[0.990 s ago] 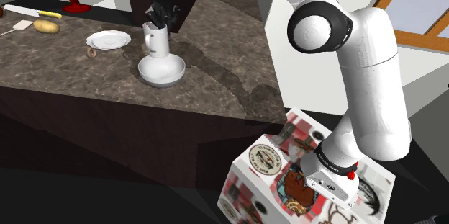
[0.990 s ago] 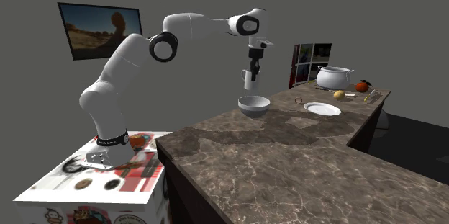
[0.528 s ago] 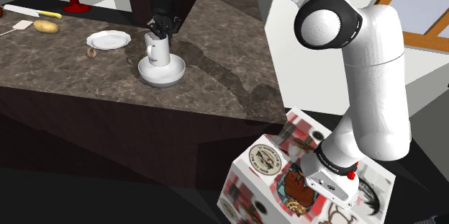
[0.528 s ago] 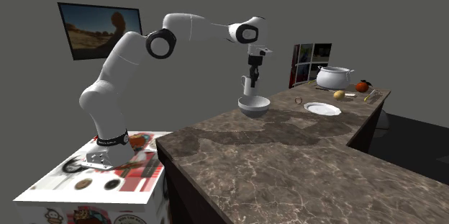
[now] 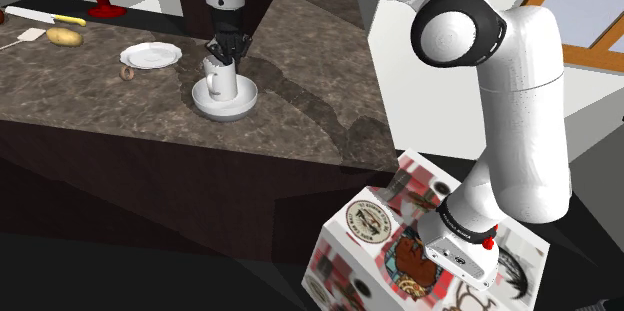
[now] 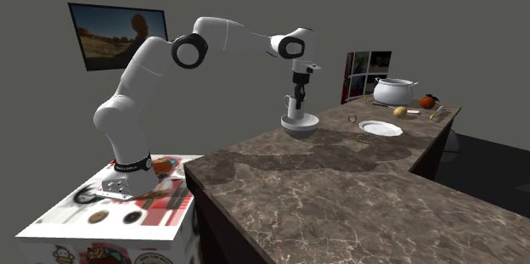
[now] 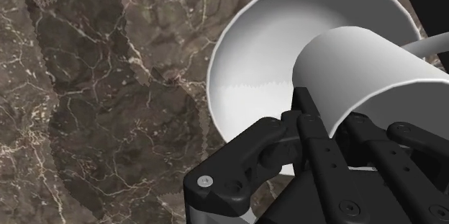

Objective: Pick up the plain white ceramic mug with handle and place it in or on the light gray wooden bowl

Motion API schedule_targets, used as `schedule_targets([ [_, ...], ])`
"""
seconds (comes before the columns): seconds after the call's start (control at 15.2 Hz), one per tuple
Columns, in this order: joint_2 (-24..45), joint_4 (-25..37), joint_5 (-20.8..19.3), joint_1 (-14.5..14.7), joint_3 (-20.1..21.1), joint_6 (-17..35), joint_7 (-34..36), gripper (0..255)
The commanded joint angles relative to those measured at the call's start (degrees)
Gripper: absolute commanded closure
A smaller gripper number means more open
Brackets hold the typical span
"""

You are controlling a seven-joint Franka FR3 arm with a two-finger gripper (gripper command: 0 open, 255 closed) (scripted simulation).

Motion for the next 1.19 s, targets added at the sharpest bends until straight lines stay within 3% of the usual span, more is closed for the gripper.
schedule_targets([
  [0.0, 0.1, 0.1, 0.0, 0.0, 0.0, 0.0, 0.0, 255],
  [0.2, 0.1, 0.1, 0.0, 0.0, 0.0, 0.0, 0.0, 255],
  [0.26, 0.1, 0.1, 0.0, 0.0, 0.0, 0.0, 0.0, 0],
  [0.59, 0.1, 0.1, 0.0, 0.0, 0.0, 0.0, 0.0, 0],
  [0.86, 2.5, 11.4, -0.1, 0.1, 0.0, -8.9, 0.0, 0],
  [1.12, 2.5, 11.4, -0.1, 0.1, 0.0, -8.9, 0.0, 0],
])
